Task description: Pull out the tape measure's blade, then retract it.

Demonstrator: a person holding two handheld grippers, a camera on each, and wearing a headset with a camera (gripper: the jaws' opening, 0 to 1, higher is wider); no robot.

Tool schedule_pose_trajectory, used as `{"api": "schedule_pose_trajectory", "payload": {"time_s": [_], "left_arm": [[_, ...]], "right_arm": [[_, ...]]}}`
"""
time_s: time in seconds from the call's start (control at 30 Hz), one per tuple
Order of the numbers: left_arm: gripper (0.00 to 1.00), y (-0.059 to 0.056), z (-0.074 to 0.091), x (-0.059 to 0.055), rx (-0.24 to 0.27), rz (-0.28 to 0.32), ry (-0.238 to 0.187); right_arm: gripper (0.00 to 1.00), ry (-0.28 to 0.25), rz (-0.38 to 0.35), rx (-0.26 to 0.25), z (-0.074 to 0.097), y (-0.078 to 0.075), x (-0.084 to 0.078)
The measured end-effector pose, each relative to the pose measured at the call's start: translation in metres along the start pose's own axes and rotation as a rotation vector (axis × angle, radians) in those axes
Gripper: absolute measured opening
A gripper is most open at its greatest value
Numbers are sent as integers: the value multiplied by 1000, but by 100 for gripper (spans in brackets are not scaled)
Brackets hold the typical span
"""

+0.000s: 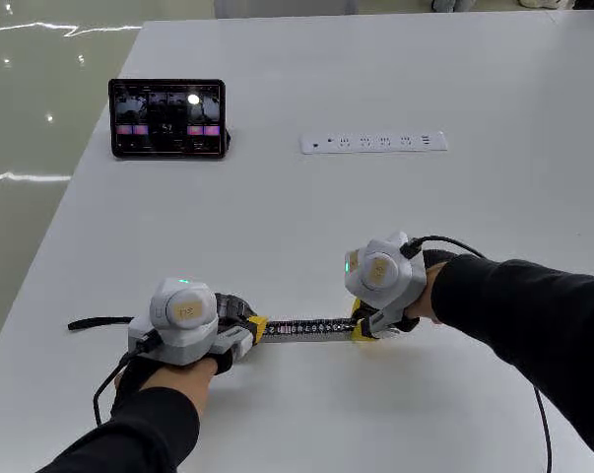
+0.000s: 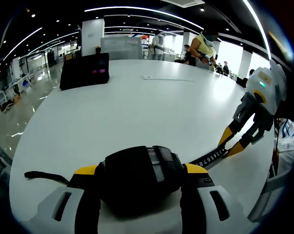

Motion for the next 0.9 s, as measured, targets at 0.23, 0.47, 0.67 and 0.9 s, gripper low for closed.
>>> {"api": "schedule_pose_trajectory", "payload": {"time_s": [0.23,0.47,0.67,0.9], "left_arm": [[63,0,0,0,-1,1,0],[63,0,0,0,-2,2,0],[62,0,0,0,-3,4,0],[63,0,0,0,-2,5,1]], "right_arm": [[10,1,-2,-2,-1,0,3],[10,0,1,0,-4,0,9],[10,-6,6,3,-8,1,18],[10,-8,4,4,-11,1,21]]}}
Point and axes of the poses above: the centre of the closed fingertips' face, and the gripper's own axes: z roughly backward along the fingers, y roughly to its left, x roughly out of its top, the point moved 2 cm from there along z, roughly backward along the fingers, and after that the axes turned 6 degrees about -x, right-handed, at the moved point
